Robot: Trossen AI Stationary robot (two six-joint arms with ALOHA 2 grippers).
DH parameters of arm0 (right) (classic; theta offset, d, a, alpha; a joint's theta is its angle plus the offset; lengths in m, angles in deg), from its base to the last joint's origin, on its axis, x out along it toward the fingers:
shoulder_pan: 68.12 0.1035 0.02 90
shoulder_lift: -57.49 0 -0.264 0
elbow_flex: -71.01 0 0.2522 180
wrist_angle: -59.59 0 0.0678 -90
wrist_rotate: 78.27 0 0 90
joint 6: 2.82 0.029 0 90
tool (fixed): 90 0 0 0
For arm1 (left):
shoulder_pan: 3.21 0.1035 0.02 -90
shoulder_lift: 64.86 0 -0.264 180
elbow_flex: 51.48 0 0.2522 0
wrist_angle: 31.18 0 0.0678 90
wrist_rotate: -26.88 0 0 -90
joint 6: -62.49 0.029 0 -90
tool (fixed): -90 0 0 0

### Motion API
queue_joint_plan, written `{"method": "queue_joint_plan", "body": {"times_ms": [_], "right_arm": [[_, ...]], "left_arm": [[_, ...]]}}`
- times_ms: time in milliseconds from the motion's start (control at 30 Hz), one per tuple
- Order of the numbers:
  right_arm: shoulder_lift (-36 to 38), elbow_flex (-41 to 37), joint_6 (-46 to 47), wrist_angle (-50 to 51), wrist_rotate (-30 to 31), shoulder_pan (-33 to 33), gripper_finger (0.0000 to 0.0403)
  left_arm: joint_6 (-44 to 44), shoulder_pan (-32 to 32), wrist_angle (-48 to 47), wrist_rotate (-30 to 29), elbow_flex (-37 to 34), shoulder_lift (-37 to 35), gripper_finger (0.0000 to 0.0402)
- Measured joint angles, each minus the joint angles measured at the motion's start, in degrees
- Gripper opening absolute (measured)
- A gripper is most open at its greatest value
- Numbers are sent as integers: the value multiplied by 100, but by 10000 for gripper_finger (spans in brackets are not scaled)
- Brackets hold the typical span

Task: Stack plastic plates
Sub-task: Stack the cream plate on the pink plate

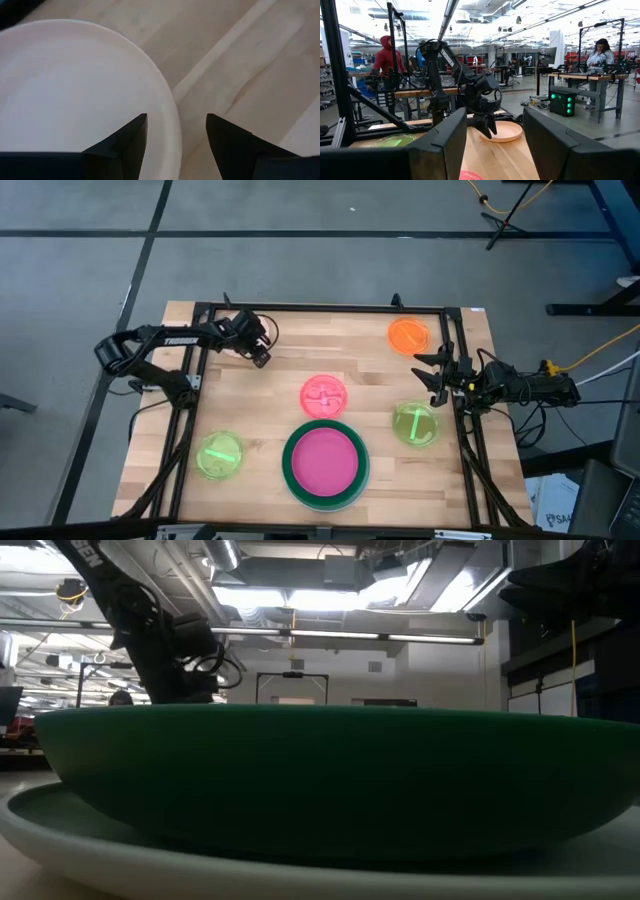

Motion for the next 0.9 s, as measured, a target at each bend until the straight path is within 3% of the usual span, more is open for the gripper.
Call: {"method": "queue_joint_plan", "body": {"times_ms": [333, 900], "right_arm": [[0, 0, -2, 2, 0, 1, 188], [0, 0, -2, 4, 0, 2, 188]], "left_arm": [[201, -45, 206, -66, 17, 647, 182], [369, -191, 286, -45, 7, 647, 35]]}}
